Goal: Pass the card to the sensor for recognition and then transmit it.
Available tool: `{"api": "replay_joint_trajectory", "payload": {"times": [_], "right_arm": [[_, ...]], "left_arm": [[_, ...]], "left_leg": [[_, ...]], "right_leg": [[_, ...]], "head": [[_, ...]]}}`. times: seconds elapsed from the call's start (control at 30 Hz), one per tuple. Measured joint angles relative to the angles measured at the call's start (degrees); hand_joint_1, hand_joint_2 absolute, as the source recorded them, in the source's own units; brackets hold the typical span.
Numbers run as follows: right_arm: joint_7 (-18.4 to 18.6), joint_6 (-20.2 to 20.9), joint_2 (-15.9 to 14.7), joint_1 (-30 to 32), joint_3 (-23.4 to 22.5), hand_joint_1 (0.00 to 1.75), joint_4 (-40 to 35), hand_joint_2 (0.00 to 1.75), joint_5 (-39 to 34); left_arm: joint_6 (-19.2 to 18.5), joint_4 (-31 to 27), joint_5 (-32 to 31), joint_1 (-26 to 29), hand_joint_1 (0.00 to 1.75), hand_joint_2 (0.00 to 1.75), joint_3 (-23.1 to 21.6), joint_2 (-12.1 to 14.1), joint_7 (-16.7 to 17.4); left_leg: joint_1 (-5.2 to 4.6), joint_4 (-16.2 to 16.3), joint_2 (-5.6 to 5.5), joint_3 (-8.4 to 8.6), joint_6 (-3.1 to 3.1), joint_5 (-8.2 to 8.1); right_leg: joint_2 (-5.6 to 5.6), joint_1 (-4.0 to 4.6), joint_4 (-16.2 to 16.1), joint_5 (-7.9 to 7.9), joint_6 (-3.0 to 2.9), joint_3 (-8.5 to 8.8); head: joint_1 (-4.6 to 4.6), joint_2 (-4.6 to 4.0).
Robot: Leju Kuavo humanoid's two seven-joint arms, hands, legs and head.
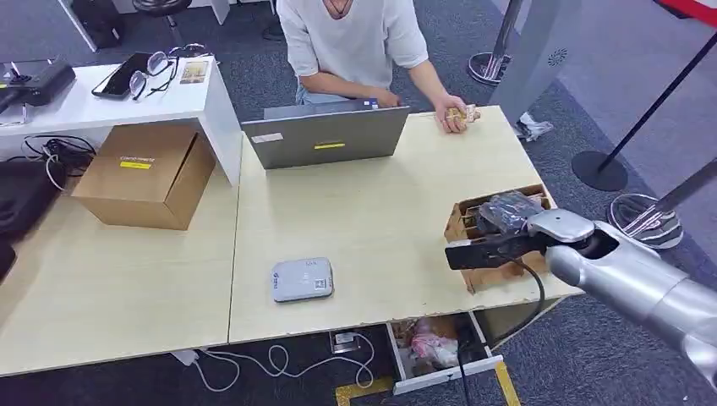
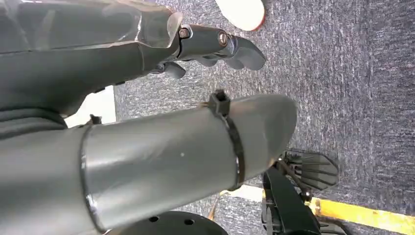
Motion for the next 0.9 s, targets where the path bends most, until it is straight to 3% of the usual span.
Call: {"api": "replay_joint_trajectory", "payload": {"times": [0.67, 0.73, 0.77, 0.83, 0.87, 0.9], "right_arm": [[1.3, -1.5, -0.5, 0.4, -0.1, 1.13, -0.5, 1.75, -0.2], [1.4, -1.7, -0.9, 0.5, -0.2, 1.08, -0.9, 1.75, -0.1], [1.6, -1.8, -1.0, 0.6, -0.2, 0.93, -1.1, 1.75, 0.0], [1.9, -2.0, -1.4, 1.1, -0.6, 0.87, -1.7, 1.75, 0.2], [2.1, -2.1, -1.6, 1.4, -0.9, 1.22, -2.1, 1.75, 0.3], [2.3, -2.1, -1.8, 1.7, -1.2, 1.27, -2.5, 1.75, 0.3]], "left_arm": [[0.0, 0.0, 1.0, 0.1, 0.0, 0.0, 0.0, 0.0, -0.7], [0.0, 0.0, 1.2, 0.1, 0.0, 0.0, 0.0, 0.0, -0.7], [0.0, 0.0, 1.2, 0.1, 0.0, 0.0, 0.0, 0.0, -0.8], [0.0, 0.0, 1.3, 0.1, 0.0, 0.0, 0.0, 0.0, -0.8], [0.0, 0.0, 1.4, 0.1, 0.0, 0.0, 0.0, 0.0, -0.8], [0.0, 0.0, 1.5, 0.1, 0.0, 0.0, 0.0, 0.0, -0.8]], "left_leg": [[-0.02, 0.0, 0.01, 0.02, 0.02, 0.01], [-0.02, 0.0, 0.0, 0.01, 0.02, 0.01], [-0.02, 0.0, 0.0, 0.02, 0.02, 0.01], [-0.02, 0.0, 0.0, 0.02, 0.02, 0.01], [-0.02, 0.0, 0.0, 0.01, 0.02, 0.01], [-0.02, 0.0, 0.0, 0.01, 0.02, 0.01]], "right_leg": [[0.01, 0.0, 0.0, 0.0, 0.0, 0.0], [0.0, -0.01, 0.0, 0.0, 0.0, 0.0], [0.0, 0.0, 0.0, 0.0, 0.0, 0.0], [0.0, 0.0, 0.0, 0.0, 0.0, 0.0], [0.0, 0.0, 0.0, 0.0, 0.0, 0.0], [0.0, 0.0, 0.0, 0.0, 0.0, 0.0]], "head": [[0.02, 0.0], [0.02, 0.0], [0.02, 0.0], [0.02, 0.0], [0.02, 0.0], [0.02, 0.0]]}}
